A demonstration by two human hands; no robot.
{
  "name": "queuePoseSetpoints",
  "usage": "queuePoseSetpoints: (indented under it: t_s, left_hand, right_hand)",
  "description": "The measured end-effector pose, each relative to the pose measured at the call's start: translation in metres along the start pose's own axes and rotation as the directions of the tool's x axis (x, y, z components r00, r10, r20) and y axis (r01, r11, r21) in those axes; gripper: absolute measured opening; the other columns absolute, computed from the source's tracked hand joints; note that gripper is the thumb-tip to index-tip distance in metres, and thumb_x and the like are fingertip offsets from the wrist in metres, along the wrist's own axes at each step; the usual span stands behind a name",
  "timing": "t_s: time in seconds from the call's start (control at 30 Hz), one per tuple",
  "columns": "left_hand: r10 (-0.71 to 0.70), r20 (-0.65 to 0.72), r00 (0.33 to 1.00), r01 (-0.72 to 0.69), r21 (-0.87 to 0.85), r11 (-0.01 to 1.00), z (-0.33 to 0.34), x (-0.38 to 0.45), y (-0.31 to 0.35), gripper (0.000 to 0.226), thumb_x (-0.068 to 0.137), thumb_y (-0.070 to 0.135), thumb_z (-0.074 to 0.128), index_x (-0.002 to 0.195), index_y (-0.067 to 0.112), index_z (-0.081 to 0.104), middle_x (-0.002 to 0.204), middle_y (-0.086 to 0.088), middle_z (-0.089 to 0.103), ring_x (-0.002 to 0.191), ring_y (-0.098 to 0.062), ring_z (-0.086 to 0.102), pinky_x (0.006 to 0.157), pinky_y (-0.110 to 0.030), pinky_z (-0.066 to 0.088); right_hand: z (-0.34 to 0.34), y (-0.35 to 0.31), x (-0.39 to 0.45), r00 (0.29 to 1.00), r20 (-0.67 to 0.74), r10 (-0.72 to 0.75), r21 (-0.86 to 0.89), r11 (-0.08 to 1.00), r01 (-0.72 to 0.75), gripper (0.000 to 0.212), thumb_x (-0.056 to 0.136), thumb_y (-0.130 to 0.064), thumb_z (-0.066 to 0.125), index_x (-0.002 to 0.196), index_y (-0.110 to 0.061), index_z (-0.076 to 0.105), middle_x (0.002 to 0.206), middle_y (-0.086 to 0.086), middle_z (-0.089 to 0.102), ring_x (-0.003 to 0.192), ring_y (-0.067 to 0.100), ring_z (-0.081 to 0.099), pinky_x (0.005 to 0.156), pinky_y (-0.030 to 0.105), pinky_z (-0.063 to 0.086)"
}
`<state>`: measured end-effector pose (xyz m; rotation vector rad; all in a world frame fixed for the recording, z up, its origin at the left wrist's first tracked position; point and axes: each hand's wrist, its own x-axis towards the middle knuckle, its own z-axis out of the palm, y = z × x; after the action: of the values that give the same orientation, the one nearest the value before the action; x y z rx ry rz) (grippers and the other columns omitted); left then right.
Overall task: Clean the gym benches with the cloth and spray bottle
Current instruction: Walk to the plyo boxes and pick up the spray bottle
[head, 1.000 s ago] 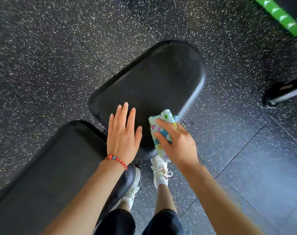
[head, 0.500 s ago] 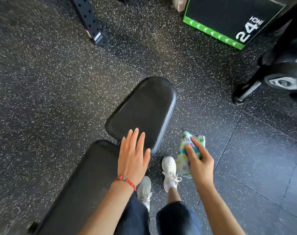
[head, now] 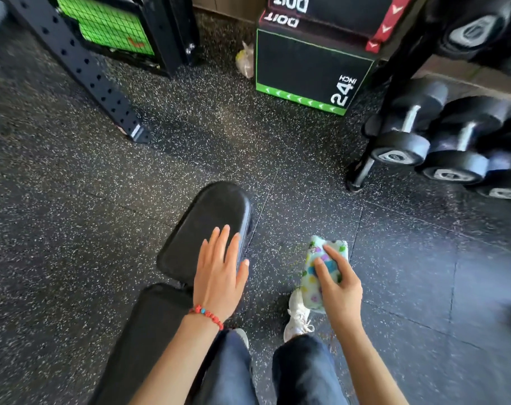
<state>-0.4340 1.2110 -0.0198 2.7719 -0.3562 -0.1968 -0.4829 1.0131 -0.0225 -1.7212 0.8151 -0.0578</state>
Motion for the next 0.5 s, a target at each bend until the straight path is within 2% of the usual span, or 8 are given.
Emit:
queuePoseSetpoints:
  t_s: [0.17,0.27,0.37,0.43,0.5]
  left_hand:
    - [0.046,0.0,0.999,-0.046,0.01,0.999,-0.007,0.039,0.056,0.053,0.09,0.033,0.031,0.126,0.0,0.052,0.137,-0.021,0.046,0.128,-0.038,0.04,0.103,-0.054,0.029]
    - [0.07,0.009,0.997,-0.071,0.019,0.997,-0.007,0.064,0.088,0.054,0.09,0.034,0.031,0.127,0.0,0.051,0.138,-0.021,0.045,0.129,-0.037,0.04,0.104,-0.054,0.03]
    - [0.071,0.015,0.997,-0.072,0.037,0.997,-0.009,0.09,0.115,0.054,0.09,0.035,0.031,0.127,0.001,0.052,0.138,-0.021,0.045,0.128,-0.037,0.04,0.103,-0.054,0.031]
    - [0.071,0.006,0.997,-0.072,0.042,0.997,-0.008,0.107,0.128,0.051,0.091,0.034,0.035,0.126,0.001,0.052,0.137,-0.021,0.046,0.128,-0.038,0.041,0.102,-0.054,0.03]
    - [0.074,0.001,0.997,-0.074,0.037,0.997,-0.007,0.124,0.139,0.047,0.091,0.03,0.044,0.126,0.001,0.052,0.137,-0.022,0.045,0.128,-0.039,0.04,0.102,-0.056,0.029]
  right_hand:
    - [-0.058,-0.017,0.039,1.0,-0.018,-0.004,0.018,1.0,0.005,0.027,0.084,-0.022,0.066,0.096,-0.046,0.061,0.083,-0.016,0.065,0.064,-0.008,0.062,0.049,0.008,0.045]
    - [-0.093,-0.027,0.067,0.999,-0.04,-0.007,0.026,1.0,0.008,0.026,0.083,-0.019,0.067,0.1,-0.037,0.062,0.087,-0.015,0.065,0.065,-0.009,0.062,0.049,0.006,0.044]
    - [-0.121,-0.042,0.097,0.998,-0.068,-0.008,0.029,1.0,0.01,0.027,0.081,-0.019,0.069,0.1,-0.036,0.061,0.091,-0.015,0.063,0.065,-0.01,0.061,0.049,0.007,0.045]
    - [-0.133,-0.051,0.116,0.998,-0.067,-0.012,0.045,0.999,0.015,0.027,0.081,-0.018,0.069,0.101,-0.034,0.061,0.09,-0.014,0.063,0.064,-0.007,0.062,0.047,0.008,0.045]
    - [-0.139,-0.062,0.133,0.998,-0.064,-0.016,0.037,0.999,0.019,0.027,0.081,-0.019,0.069,0.101,-0.035,0.06,0.09,-0.012,0.064,0.067,0.0,0.064,0.051,0.016,0.05]
